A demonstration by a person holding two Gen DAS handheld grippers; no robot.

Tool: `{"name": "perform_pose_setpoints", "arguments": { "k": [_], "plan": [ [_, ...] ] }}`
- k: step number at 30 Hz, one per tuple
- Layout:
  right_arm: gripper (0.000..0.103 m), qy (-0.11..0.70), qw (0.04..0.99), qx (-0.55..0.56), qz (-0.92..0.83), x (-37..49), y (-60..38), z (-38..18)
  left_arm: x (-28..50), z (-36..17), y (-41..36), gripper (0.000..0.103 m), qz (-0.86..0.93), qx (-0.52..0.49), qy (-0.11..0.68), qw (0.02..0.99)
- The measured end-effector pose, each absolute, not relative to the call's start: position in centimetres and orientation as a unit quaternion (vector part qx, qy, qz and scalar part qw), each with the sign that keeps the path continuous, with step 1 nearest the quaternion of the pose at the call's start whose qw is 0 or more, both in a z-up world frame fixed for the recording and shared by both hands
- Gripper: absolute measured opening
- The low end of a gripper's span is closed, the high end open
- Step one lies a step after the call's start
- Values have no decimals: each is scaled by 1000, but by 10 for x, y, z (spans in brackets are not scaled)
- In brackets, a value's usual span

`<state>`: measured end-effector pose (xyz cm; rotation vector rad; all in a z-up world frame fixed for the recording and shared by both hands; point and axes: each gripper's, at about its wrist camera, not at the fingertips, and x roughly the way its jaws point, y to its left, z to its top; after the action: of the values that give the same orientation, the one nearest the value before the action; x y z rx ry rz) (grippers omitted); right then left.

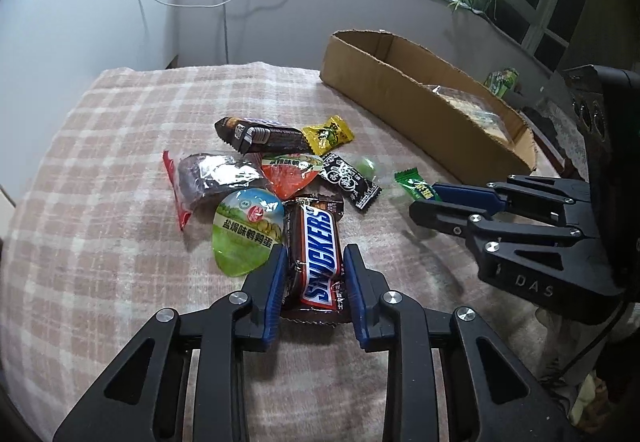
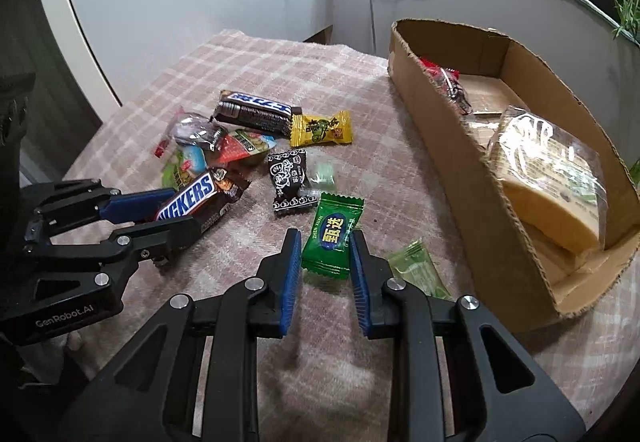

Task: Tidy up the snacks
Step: 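Carry the Snickers bar and green candy into the box and release both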

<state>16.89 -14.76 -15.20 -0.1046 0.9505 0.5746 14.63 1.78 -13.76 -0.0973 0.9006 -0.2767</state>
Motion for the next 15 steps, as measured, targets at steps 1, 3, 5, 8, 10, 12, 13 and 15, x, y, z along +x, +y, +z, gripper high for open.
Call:
{"name": "perform_pose_setpoints", "arguments": {
  "k": [1,3,5,8,10,12,13,15],
  "plan": [
    [25,449,849,-47,274,167,-149,-150,145,-136,18,27,-133,-49,432,890],
    [25,443,852,-41,276,163,-153,-143,142,-132,20,27,-135,-56,428,892],
    [25,437,854,-36,279,159,-156,-137,139,-126,22,27,-138,-65,422,894],
    [25,428,859,-29,281,153,-163,-126,138,-118,22,27,-143,-72,415,895],
    [25,421,862,-24,281,152,-169,-119,138,-112,21,27,-147,-77,410,897],
    [25,415,866,-18,279,151,-177,-112,139,-107,20,27,-153,-80,406,898],
    [25,412,868,-15,277,152,-182,-109,140,-103,18,27,-155,-81,403,898],
    [25,407,872,-13,273,154,-190,-105,145,-98,14,27,-159,-83,398,900]
  ]
}}
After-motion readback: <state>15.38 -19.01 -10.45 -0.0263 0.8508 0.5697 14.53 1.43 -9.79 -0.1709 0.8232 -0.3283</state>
